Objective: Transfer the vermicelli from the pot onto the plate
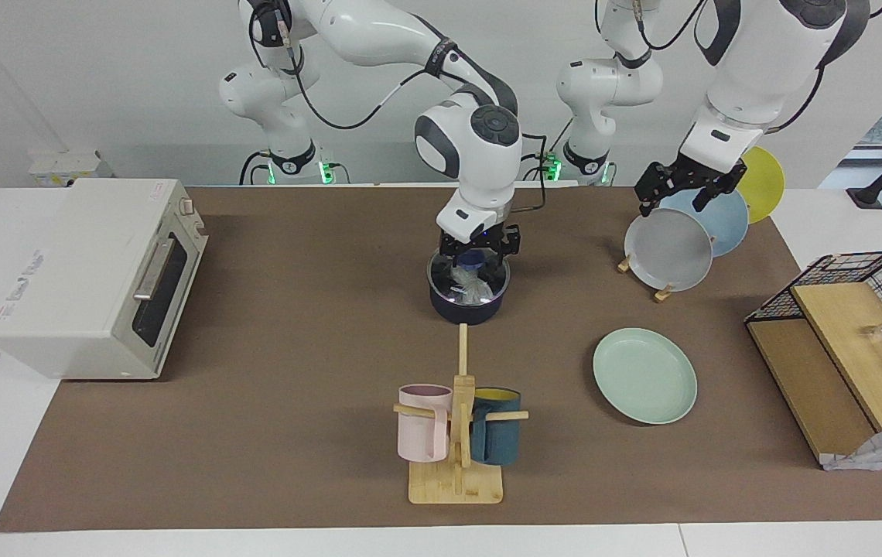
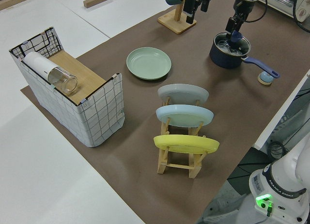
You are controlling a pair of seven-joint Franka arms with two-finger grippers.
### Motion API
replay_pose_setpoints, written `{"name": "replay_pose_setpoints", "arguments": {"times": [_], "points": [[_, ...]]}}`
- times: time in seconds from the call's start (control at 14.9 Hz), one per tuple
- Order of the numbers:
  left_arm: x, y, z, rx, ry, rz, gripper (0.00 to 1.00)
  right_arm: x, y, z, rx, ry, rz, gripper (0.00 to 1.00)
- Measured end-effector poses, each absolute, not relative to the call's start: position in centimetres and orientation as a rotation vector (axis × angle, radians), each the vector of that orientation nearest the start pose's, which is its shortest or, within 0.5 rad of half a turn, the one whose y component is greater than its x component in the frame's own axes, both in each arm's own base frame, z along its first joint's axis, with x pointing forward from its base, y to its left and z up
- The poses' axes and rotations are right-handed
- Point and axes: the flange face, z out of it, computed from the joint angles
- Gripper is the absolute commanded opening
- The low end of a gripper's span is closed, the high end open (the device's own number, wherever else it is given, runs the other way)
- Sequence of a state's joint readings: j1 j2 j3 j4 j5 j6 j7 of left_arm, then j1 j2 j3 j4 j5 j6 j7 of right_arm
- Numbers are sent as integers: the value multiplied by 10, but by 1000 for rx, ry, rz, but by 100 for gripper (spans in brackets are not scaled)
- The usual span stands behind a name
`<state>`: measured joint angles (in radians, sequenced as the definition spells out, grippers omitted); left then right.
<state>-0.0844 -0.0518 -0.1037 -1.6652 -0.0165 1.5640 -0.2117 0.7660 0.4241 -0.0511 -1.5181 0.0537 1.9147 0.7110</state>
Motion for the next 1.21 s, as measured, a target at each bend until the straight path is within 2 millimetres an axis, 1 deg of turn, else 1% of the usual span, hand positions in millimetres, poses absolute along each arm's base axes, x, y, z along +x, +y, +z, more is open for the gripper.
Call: {"name": "replay_pose_setpoints", "arguments": {"times": [0.2, 0.4, 0.67, 0.87, 1.0, 1.07, 1.21], "points": [[526, -103, 608, -3141, -38, 80, 100, 506, 450, 415, -3136, 18, 61, 77], [526, -103, 608, -3141, -38, 80, 100, 504, 448, 409, -3134, 19, 56, 77], [526, -103, 608, -3141, -38, 80, 100, 496, 452, 403, -3142, 1, 71, 60], [526, -103, 608, -3141, -38, 80, 100, 492, 455, 401, -3143, -12, 78, 36], [526, -103, 608, -3141, -38, 80, 100, 492, 455, 402, -3143, -11, 77, 25], [526, -103, 608, -3141, -38, 80, 100, 491, 456, 403, -3139, -12, 73, 22], [526, -103, 608, -3141, -38, 80, 100, 491, 456, 405, -3135, -13, 67, 22]]}}
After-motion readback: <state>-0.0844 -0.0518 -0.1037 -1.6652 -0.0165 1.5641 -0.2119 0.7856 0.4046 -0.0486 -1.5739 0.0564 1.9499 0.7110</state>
